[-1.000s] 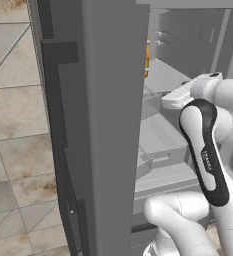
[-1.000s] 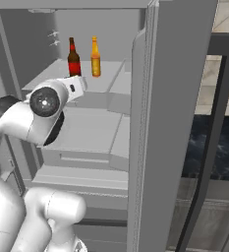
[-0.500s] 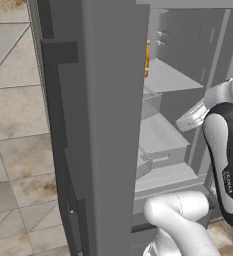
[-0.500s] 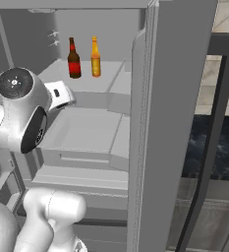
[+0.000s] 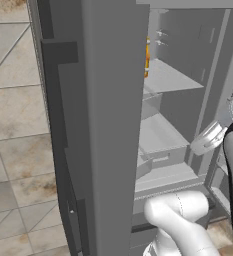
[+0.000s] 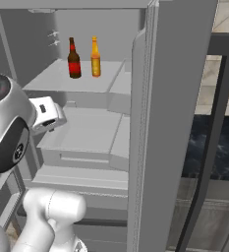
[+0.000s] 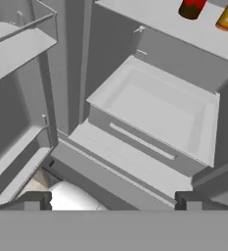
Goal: Place the beers on the top shelf of the fridge to keep them out of children's reach, and place the squash on lower shelves for easy access.
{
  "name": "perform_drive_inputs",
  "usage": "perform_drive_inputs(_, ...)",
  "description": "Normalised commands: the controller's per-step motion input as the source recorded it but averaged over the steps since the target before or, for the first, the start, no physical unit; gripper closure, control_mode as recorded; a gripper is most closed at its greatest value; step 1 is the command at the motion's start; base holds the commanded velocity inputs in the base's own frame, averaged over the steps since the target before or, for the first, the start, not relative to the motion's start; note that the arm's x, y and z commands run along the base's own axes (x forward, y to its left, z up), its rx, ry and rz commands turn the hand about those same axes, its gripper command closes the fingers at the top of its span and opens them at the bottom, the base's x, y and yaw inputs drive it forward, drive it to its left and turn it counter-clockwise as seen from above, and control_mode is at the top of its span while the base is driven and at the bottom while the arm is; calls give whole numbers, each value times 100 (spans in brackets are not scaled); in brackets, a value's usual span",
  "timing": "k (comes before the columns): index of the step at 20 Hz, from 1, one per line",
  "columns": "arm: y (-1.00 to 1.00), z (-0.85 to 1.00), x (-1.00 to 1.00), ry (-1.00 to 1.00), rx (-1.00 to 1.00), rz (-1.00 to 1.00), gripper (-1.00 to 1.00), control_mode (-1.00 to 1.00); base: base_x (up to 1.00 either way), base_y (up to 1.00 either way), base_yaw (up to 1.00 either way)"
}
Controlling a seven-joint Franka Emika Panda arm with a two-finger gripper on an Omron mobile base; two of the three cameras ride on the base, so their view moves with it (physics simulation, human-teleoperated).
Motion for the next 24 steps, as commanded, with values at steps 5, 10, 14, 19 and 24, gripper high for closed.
perform_drive_inputs(5, 0, 0, -46, 3, 0, 0, -100, -100, 0, 0, 0)
perform_drive_inputs(10, 0, 0, -45, 0, 0, 0, -100, -100, 0, 0, 0)
perform_drive_inputs(14, 0, 0, -12, 0, 0, 0, -100, 100, -51, 0, 0)
perform_drive_inputs(19, 0, 0, 0, 0, 0, 0, -100, 100, -98, -5, -3)
perform_drive_inputs(24, 0, 0, 0, 0, 0, 0, -100, 100, -82, -45, -19)
